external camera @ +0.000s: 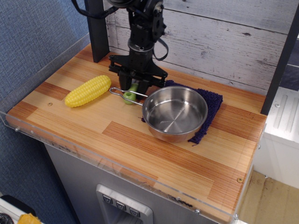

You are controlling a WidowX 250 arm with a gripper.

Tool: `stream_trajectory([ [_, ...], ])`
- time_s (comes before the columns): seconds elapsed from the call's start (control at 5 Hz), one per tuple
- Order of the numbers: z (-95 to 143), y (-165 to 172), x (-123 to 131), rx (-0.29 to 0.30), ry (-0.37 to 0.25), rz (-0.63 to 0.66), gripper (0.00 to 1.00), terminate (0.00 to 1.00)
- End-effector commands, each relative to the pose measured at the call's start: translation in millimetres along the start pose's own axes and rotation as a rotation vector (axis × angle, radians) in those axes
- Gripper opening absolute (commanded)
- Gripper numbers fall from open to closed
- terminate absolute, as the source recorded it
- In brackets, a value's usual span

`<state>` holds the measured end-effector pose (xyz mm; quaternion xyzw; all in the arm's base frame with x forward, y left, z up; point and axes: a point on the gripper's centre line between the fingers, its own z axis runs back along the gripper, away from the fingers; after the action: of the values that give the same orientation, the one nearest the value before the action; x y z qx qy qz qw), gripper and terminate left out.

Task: Put the green spatula on the lower right side of the table

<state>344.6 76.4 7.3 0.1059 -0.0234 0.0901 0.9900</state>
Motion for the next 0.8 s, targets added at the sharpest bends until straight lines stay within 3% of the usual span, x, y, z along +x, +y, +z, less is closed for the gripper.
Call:
stream_trajectory([
  [0.0,56.1,44.6,6.7,-0.004,-0.111,0.126,0.0,0.0],
  [0.2,99.5,77.9,10.7,-0.045,-0.182,0.23,0.0,0.0],
  [0.4,133.2,99.1,4.5,-0.035,-0.21,0.287,0.0,0.0],
  [0.6,152.0,87.7,-9.1,-0.077,-0.225,0.267,0.0,0.0],
])
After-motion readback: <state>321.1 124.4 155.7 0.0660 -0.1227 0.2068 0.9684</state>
